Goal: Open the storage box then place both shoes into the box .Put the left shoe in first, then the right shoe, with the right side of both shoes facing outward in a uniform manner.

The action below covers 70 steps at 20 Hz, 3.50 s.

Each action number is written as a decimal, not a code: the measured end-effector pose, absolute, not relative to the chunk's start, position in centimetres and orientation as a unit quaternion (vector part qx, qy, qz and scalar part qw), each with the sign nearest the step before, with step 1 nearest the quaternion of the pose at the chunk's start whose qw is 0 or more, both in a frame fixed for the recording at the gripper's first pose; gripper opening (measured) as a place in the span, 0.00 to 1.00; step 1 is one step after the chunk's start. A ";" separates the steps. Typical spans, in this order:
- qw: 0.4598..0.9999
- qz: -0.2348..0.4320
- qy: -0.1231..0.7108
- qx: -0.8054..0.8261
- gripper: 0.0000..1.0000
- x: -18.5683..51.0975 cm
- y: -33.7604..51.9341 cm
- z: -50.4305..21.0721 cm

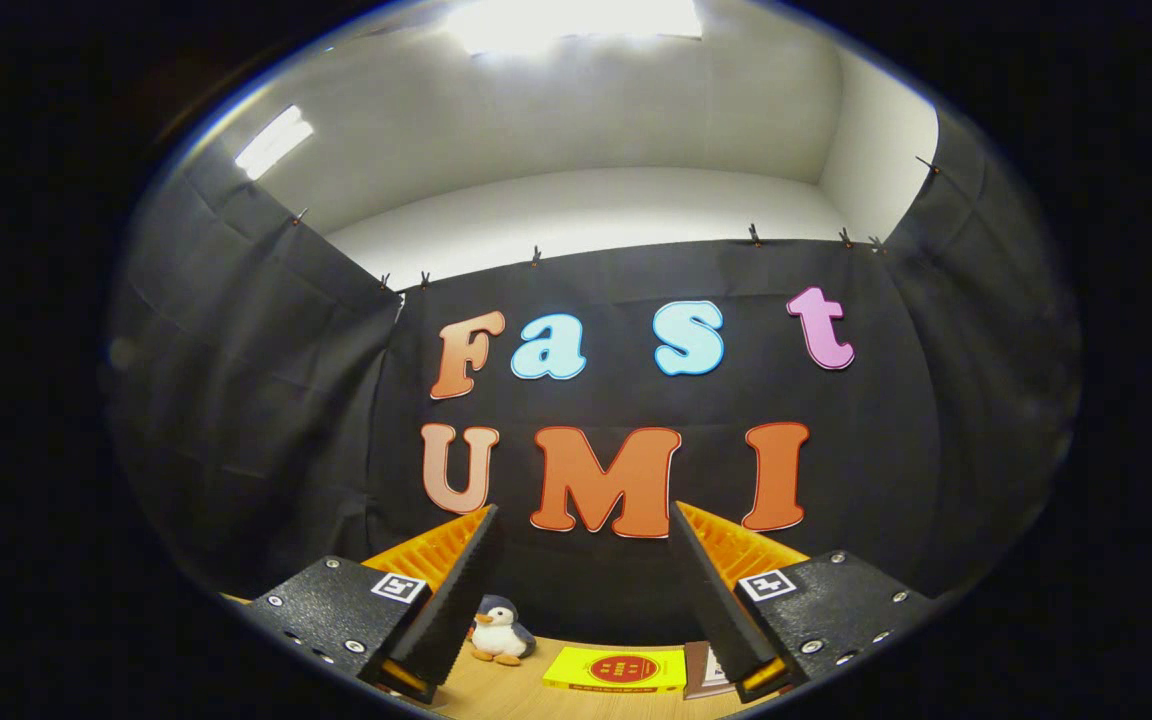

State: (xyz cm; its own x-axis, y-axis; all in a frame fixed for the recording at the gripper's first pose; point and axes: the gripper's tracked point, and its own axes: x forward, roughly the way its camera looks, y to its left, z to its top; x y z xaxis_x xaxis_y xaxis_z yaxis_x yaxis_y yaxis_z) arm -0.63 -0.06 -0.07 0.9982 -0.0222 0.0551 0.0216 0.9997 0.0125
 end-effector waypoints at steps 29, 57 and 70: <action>0.856 0.198 0.400 0.260 0.98 -5.5 17.3 -22.8; 0.667 0.203 0.582 0.418 0.91 -13.3 27.2 -31.6; 0.706 0.287 0.490 0.423 0.37 -8.2 31.2 -19.5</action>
